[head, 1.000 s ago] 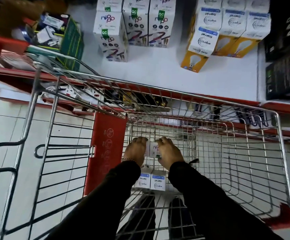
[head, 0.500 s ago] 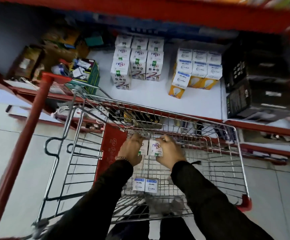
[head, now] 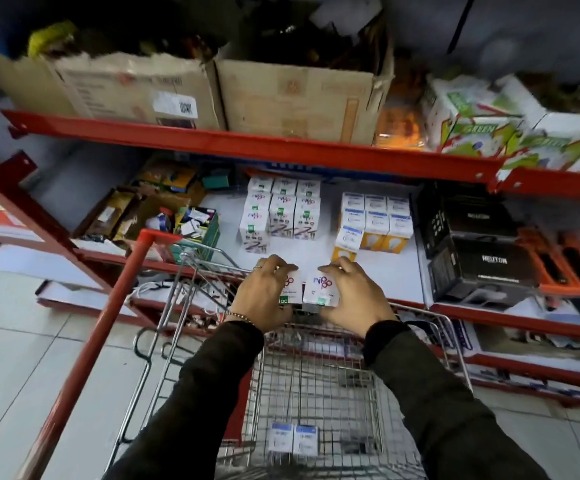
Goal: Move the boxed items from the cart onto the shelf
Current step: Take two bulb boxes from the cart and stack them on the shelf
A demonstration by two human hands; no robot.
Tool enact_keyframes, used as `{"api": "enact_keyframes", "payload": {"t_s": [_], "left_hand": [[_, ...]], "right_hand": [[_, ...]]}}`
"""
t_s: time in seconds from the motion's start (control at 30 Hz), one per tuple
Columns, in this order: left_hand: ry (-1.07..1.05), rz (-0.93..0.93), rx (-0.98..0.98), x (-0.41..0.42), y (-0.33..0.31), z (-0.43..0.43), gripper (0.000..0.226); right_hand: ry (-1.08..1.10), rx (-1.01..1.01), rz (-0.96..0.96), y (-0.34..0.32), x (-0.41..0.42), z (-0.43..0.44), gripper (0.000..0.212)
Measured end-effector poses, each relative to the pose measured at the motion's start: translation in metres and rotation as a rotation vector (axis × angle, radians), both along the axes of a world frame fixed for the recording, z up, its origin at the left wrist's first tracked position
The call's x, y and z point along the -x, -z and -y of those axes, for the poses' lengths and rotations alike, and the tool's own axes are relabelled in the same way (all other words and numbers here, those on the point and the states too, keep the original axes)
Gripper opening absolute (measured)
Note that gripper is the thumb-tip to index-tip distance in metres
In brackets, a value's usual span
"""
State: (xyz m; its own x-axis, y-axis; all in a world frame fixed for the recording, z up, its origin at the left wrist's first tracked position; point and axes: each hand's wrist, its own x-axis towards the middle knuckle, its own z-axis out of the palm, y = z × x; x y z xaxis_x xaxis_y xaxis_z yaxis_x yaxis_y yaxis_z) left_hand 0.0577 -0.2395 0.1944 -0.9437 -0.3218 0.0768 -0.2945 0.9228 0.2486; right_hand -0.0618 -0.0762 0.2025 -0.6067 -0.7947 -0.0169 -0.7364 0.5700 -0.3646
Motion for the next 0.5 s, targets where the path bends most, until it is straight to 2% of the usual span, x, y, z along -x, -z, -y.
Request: {"api": "enact_keyframes", "payload": {"t_s": [0.2, 0.5], "left_hand": [[0.006, -0.054, 0.079, 0.048, -0.029, 0.031, 0.068], [-0.034, 0.153, 0.247, 0.119, 0.009, 0.079, 0.064]], "right_hand": [[0.001, 0.020, -0.076, -0.022, 0.040, 0.031, 0.075], [0.035, -0.100, -0.034, 0.021, 0.086, 0.100, 0.068]]}}
